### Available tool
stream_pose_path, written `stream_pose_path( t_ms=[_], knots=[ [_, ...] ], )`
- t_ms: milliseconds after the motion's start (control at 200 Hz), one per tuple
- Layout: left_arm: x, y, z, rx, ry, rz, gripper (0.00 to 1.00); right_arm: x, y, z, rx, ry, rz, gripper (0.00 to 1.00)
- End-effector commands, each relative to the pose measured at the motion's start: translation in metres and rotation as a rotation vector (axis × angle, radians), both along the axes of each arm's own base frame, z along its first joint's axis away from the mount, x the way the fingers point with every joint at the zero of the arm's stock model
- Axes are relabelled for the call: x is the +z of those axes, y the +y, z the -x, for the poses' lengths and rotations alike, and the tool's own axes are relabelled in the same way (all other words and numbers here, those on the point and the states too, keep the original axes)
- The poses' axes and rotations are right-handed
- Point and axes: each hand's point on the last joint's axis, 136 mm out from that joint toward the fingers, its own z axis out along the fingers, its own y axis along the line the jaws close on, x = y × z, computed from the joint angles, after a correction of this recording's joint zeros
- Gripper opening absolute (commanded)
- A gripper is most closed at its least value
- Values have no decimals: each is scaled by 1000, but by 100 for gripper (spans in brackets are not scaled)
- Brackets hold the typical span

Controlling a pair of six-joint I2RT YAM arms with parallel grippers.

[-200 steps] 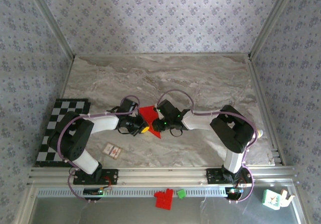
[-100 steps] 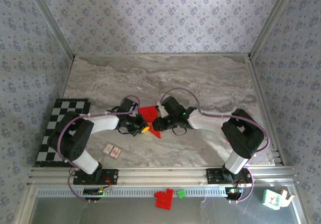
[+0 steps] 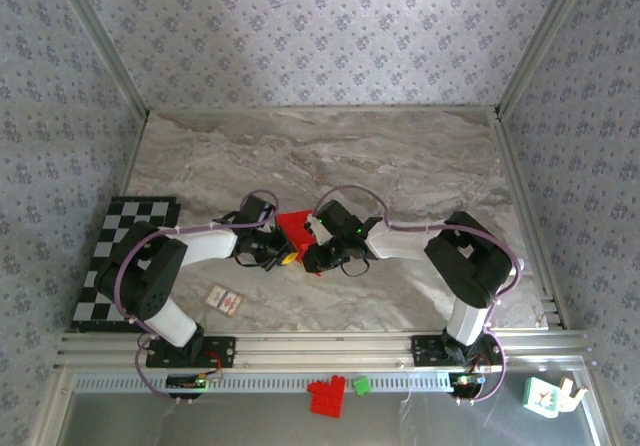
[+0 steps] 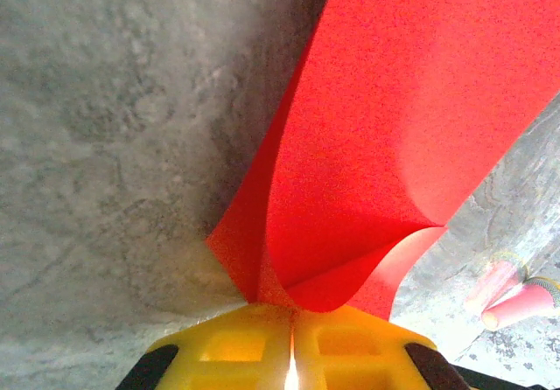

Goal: Fold a paper plane with a square sheet of paper (pick it up from the middle)
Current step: Third fold the triangle at the center of the table.

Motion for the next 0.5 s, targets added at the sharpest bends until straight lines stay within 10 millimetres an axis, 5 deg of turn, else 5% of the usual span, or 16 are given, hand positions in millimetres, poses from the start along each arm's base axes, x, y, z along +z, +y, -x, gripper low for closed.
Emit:
stream_pose_path(
  t_ms=[0,495],
  knots=[
    [-10,10,11,17,44,-52,9,0,6,3,33,12,0,15],
    [22,-4,-5,5,-102,55,12,-19,1,6,32,45,41,15]
  ],
)
